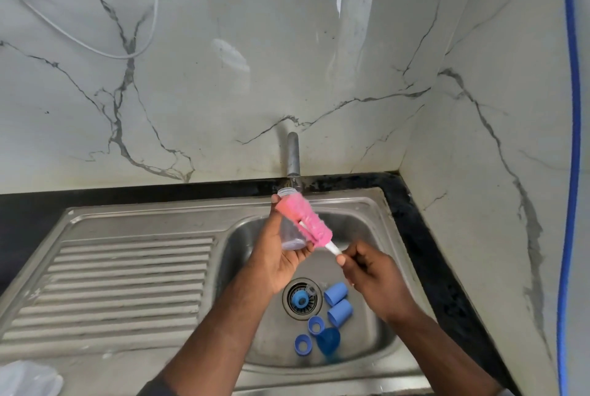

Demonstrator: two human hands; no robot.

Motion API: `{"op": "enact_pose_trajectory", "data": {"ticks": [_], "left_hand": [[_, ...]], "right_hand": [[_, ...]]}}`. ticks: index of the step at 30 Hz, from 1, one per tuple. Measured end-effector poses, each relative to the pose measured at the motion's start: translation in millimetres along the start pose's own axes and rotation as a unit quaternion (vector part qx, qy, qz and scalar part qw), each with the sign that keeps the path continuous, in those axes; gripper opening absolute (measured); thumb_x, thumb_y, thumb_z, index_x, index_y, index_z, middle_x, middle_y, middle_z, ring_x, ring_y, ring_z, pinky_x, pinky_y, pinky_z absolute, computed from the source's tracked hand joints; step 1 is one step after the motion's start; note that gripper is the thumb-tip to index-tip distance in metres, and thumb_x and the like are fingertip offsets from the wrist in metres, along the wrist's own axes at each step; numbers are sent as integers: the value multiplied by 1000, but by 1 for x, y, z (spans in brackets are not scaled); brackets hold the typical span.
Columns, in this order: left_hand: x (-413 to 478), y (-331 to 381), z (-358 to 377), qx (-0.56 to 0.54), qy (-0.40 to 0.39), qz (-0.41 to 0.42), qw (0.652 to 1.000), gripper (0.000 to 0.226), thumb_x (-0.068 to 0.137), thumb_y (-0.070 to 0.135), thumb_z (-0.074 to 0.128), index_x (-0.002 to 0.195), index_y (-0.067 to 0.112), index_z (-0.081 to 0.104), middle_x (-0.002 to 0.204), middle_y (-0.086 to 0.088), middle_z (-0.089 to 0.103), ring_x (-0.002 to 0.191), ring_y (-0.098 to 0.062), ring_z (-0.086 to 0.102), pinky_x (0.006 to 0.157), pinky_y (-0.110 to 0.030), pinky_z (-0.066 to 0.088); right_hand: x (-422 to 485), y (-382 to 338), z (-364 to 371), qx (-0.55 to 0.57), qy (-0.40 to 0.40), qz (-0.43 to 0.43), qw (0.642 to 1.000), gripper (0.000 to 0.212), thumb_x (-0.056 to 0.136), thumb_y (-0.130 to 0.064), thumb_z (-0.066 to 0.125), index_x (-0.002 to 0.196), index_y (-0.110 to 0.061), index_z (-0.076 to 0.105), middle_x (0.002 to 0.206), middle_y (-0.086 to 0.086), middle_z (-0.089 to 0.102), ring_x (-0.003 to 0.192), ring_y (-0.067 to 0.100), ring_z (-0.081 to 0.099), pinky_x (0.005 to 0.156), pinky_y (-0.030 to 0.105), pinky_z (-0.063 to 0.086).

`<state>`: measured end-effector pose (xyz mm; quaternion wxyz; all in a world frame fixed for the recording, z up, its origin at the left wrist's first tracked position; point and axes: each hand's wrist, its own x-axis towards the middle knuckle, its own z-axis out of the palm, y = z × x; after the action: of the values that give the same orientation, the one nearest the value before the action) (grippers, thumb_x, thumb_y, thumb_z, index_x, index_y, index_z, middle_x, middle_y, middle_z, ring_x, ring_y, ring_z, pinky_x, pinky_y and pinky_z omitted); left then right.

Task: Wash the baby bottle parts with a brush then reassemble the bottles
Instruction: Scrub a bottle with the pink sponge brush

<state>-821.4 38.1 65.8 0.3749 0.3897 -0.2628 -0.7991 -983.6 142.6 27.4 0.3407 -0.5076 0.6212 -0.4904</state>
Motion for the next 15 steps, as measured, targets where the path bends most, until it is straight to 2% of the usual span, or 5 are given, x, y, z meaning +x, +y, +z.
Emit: {"op": "enact_pose_trajectory", "data": {"ticks": [4,6,10,13,15], "left_hand": [[2,0,-2,9,16,-5,1000,67,85,64,58,125,10,60,100,-15,67,78,-23,65,63,-35,57],[1,-1,-4,24,11,-9,1000,61,90,61,56,124,11,61,102,-15,68,81,-24,65,68,-38,56],[-5,7,-3,44,-5,-7,999,31,92,30,58,113,8,63,108,-20,67,94,-34,65,80,-46,54],[-8,9,-1,20,14,-18,1000,44,94,43,55,122,9,59,113,-24,65,94,-35,62,75,-45,54],[-6,7,-3,9,15,-14,1000,53,96,55,49,126,12,58,109,-21,68,88,-31,65,72,-41,55]], "right_hand": [[3,1,-2,-28,34,6,999,25,97,-22,65,79,-8,53,62,11,52,57,13,44,55,37,41],[2,0,-4,-25,32,5,999,24,97,-23,65,80,-9,54,64,13,53,59,15,46,56,40,43],[-6,-2,-1,-30,-22,-10,999,28,96,-23,66,79,-4,53,64,10,52,60,9,44,57,25,39],[0,-1,-2,-38,41,5,998,26,97,-22,65,78,-10,53,65,11,54,58,11,46,56,29,41],[-2,-1,0,-25,31,4,999,27,97,-24,64,79,-9,53,62,8,52,58,11,44,55,29,39]]}}
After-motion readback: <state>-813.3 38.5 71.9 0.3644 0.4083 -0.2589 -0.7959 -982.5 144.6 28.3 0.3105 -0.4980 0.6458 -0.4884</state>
